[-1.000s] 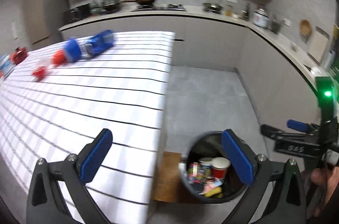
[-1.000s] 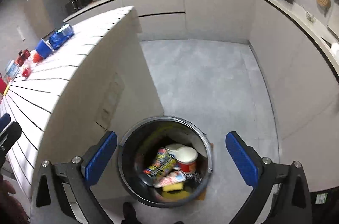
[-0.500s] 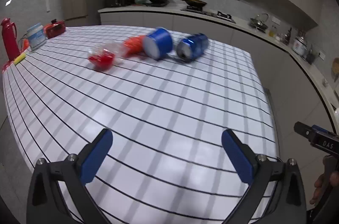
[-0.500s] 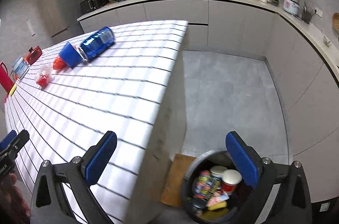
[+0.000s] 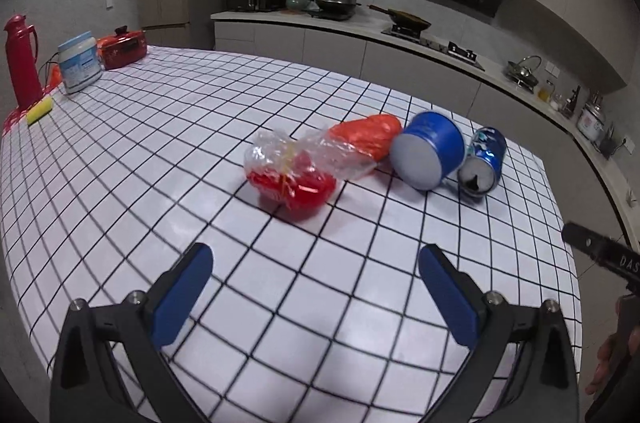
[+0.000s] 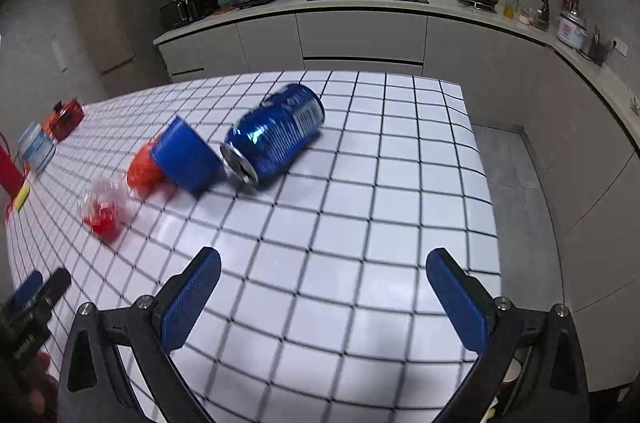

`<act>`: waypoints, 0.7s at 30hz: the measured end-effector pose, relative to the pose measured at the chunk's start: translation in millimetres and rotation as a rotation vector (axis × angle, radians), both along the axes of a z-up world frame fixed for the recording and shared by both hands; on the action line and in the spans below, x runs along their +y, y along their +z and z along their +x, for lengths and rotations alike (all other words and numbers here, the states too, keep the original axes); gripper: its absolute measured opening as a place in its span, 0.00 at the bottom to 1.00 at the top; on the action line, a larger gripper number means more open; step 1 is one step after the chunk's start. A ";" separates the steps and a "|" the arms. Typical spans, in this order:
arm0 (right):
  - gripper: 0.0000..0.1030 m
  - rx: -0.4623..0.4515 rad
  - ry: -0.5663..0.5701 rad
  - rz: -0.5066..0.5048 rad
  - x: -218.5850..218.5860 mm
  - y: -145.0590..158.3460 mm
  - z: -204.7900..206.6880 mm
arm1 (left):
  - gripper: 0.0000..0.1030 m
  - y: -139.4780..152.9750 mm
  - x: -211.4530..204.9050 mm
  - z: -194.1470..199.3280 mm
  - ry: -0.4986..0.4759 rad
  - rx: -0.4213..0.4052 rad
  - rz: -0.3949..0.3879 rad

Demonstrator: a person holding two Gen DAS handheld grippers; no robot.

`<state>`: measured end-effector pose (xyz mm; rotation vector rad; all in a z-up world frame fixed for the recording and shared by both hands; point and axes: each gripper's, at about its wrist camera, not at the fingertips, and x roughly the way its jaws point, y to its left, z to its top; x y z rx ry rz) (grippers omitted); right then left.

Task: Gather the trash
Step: 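Move both tools back over the table toward the blue Pepsi can and plastic bag, then grasp the blue Pepsi can with the right tool while the left tool grasps the clear bag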

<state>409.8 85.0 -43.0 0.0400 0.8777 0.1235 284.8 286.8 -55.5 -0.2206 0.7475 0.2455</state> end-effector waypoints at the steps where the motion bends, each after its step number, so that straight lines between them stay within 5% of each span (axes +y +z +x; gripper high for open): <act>1: 1.00 -0.002 -0.014 0.012 5.7 1.1 8.0 | 1.00 -1.4 3.4 4.7 -0.006 0.003 0.004; 10: 1.00 -0.005 -0.111 0.077 36.0 2.8 74.3 | 1.00 -15.3 33.8 54.6 -0.007 0.014 -0.007; 21: 1.00 0.087 -0.132 0.076 56.9 -31.7 147.7 | 1.00 -29.2 48.6 87.2 -0.003 0.057 -0.004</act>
